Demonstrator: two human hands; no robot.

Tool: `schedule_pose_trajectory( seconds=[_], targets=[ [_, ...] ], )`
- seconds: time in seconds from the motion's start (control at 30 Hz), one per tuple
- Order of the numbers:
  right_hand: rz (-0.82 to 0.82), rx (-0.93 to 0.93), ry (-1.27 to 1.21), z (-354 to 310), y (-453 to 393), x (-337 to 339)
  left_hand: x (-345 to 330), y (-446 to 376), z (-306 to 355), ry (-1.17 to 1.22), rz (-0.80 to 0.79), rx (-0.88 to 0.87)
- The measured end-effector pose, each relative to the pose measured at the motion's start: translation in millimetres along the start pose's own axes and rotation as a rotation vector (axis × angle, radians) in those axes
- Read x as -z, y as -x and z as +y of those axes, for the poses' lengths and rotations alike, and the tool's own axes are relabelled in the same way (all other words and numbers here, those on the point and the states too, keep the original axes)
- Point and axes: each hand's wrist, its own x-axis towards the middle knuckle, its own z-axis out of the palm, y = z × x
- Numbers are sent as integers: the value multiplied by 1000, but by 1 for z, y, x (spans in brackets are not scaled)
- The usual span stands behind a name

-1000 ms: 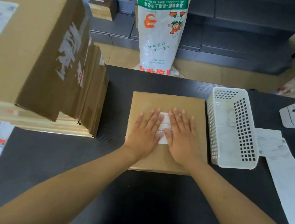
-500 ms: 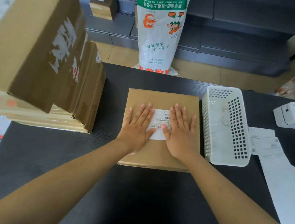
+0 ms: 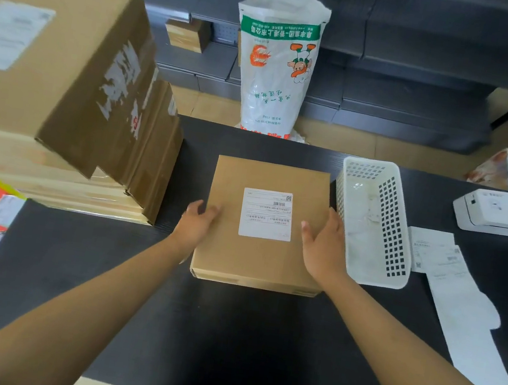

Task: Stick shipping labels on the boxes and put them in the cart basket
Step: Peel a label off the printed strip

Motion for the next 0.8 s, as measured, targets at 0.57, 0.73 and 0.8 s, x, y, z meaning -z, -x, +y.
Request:
schedule_pose_trajectory(
  seconds=[0.57, 0.73, 0.8],
  targets=[
    [-154, -240, -435, -24, -7, 33, 8, 26, 32, 107, 118, -18],
    [-109, -189, -522, -53, -9, 75, 21, 48, 84, 173, 99, -120],
    [-74, -169, -560, -62, -5, 93, 23, 56, 104, 181, 63, -168]
  ],
)
